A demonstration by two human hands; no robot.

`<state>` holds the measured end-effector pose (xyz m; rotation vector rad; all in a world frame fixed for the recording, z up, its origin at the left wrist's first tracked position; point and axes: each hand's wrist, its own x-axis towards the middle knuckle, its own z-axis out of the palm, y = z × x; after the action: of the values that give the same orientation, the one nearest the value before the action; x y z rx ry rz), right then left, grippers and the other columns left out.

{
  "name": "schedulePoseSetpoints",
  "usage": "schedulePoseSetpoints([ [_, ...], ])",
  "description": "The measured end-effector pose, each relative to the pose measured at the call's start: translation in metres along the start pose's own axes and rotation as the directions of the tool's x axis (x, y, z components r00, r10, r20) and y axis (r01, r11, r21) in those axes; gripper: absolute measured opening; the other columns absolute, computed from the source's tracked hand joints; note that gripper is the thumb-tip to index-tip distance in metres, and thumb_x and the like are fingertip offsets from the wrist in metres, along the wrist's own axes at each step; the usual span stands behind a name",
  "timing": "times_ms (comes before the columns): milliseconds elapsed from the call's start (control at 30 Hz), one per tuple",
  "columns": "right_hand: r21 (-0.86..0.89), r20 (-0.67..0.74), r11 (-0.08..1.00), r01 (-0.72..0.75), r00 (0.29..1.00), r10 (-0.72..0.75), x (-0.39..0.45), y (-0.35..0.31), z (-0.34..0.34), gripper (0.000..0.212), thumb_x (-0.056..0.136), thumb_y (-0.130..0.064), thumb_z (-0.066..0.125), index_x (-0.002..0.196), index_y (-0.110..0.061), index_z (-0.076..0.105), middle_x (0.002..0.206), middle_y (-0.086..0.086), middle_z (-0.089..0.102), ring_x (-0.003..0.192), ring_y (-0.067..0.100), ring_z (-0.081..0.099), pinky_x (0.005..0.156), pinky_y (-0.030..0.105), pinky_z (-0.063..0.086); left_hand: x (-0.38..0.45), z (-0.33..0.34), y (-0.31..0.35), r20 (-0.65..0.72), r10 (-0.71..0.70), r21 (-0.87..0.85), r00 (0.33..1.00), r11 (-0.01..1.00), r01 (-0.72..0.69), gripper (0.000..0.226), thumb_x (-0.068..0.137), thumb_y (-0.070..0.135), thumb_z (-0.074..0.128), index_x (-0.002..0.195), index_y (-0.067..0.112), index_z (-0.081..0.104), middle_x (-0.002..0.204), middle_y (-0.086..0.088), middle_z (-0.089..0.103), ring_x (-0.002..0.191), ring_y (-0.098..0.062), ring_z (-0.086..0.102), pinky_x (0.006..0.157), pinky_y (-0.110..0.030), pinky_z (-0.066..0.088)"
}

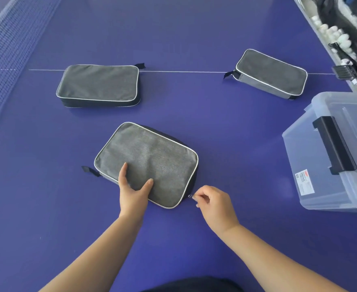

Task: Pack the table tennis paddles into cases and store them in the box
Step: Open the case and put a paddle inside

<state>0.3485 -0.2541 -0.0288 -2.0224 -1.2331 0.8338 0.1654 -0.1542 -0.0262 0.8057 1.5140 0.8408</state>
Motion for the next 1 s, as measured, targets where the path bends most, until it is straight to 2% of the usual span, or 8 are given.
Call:
schedulePoseSetpoints([
  [100, -0.039, 0.011, 0.998, 0.039, 0.999, -0.039, 0.006, 0.001, 0.001, 0.016, 0.088, -0.006, 0.063, 0.074, -0.011, 0.061, 0.072, -0.004, 0.062, 0.069, 0.017, 0.063, 0.062, 0.039, 0.051, 0.011, -0.015, 0.005, 0.090, 0.016, 0.057, 0.996, 0.998, -0.021, 0.079, 0.082, 0.016, 0.076, 0.135, 0.058, 0.036, 0.131, 0.023, 0.046, 0.118, -0.012, 0.057, 0.098, -0.046, 0.052],
  [200, -0.011, 0.008, 1.000, -0.020, 1.000, 0.020, 0.011, -0.001, 0.002, 0.016, 0.090, -0.007, 0.062, 0.075, -0.012, 0.063, 0.074, -0.005, 0.063, 0.070, 0.014, 0.065, 0.063, 0.037, 0.052, 0.021, -0.027, 0.011, 0.171, 0.008, 0.116, 0.985, 0.993, -0.029, 0.078, 0.084, 0.013, 0.075, 0.135, 0.058, 0.037, 0.132, 0.022, 0.046, 0.118, -0.013, 0.057, 0.095, -0.044, 0.054],
  [367, 0.013, -0.019, 0.994, -0.108, 0.994, 0.109, 0.021, 0.001, -0.006, 0.019, 0.091, -0.008, 0.062, 0.074, -0.016, 0.064, 0.076, -0.008, 0.065, 0.068, 0.004, 0.066, 0.062, 0.026, 0.053, 0.037, -0.049, 0.025, 0.289, -0.028, 0.218, 0.957, 0.975, -0.037, 0.079, 0.086, 0.007, 0.071, 0.136, 0.057, 0.036, 0.130, 0.018, 0.046, 0.111, -0.012, 0.060, 0.077, -0.035, 0.057],
  [500, -0.035, 0.052, 0.998, -0.053, 0.997, 0.055, 0.021, -0.001, -0.002, 0.016, 0.090, -0.010, 0.063, 0.077, -0.017, 0.064, 0.076, -0.008, 0.065, 0.072, 0.012, 0.066, 0.064, 0.034, 0.055, 0.050, -0.062, 0.036, 0.347, -0.051, 0.290, 0.937, 0.955, -0.055, 0.078, 0.087, 0.008, 0.070, 0.135, 0.060, 0.036, 0.134, 0.017, 0.042, 0.115, -0.014, 0.057, 0.083, -0.037, 0.057],
  [667, -0.015, 0.049, 0.996, -0.088, 0.995, 0.089, 0.024, -0.004, 0.005, 0.019, 0.092, -0.011, 0.062, 0.076, -0.021, 0.064, 0.076, -0.010, 0.065, 0.070, 0.004, 0.066, 0.062, 0.025, 0.054, 0.063, -0.070, 0.047, 0.399, -0.077, 0.370, 0.914, 0.925, -0.084, 0.078, 0.088, 0.008, 0.070, 0.136, 0.059, 0.035, 0.137, 0.014, 0.041, 0.115, -0.013, 0.055, 0.083, -0.035, 0.056],
  [767, -0.021, 0.050, 0.996, -0.081, 0.995, 0.082, 0.032, -0.007, 0.003, 0.016, 0.092, -0.011, 0.062, 0.078, -0.018, 0.066, 0.078, -0.009, 0.066, 0.070, 0.004, 0.066, 0.064, 0.027, 0.055, 0.071, -0.074, 0.054, 0.431, -0.104, 0.391, 0.896, 0.917, -0.081, 0.077, 0.088, 0.008, 0.070, 0.136, 0.058, 0.036, 0.132, 0.015, 0.044, 0.115, -0.015, 0.057, 0.084, -0.040, 0.057],
  [900, -0.050, 0.043, 0.998, -0.046, 0.998, 0.049, 0.043, -0.011, 0.001, 0.016, 0.092, -0.010, 0.062, 0.079, -0.019, 0.066, 0.079, -0.007, 0.067, 0.072, 0.008, 0.067, 0.065, 0.027, 0.056, 0.076, -0.077, 0.059, 0.457, -0.131, 0.394, 0.880, 0.916, -0.069, 0.077, 0.088, 0.007, 0.069, 0.136, 0.057, 0.035, 0.129, 0.015, 0.046, 0.114, -0.013, 0.058, 0.080, -0.037, 0.058],
  [1000, -0.066, 0.045, 0.997, -0.046, 0.998, 0.049, 0.047, -0.011, 0.003, 0.013, 0.092, -0.010, 0.062, 0.082, -0.018, 0.067, 0.080, -0.007, 0.067, 0.071, 0.007, 0.067, 0.065, 0.028, 0.057, 0.078, -0.077, 0.059, 0.463, -0.138, 0.403, 0.876, 0.912, -0.069, 0.077, 0.089, 0.007, 0.069, 0.136, 0.057, 0.035, 0.127, 0.018, 0.045, 0.114, -0.013, 0.057, 0.084, -0.039, 0.058],
])
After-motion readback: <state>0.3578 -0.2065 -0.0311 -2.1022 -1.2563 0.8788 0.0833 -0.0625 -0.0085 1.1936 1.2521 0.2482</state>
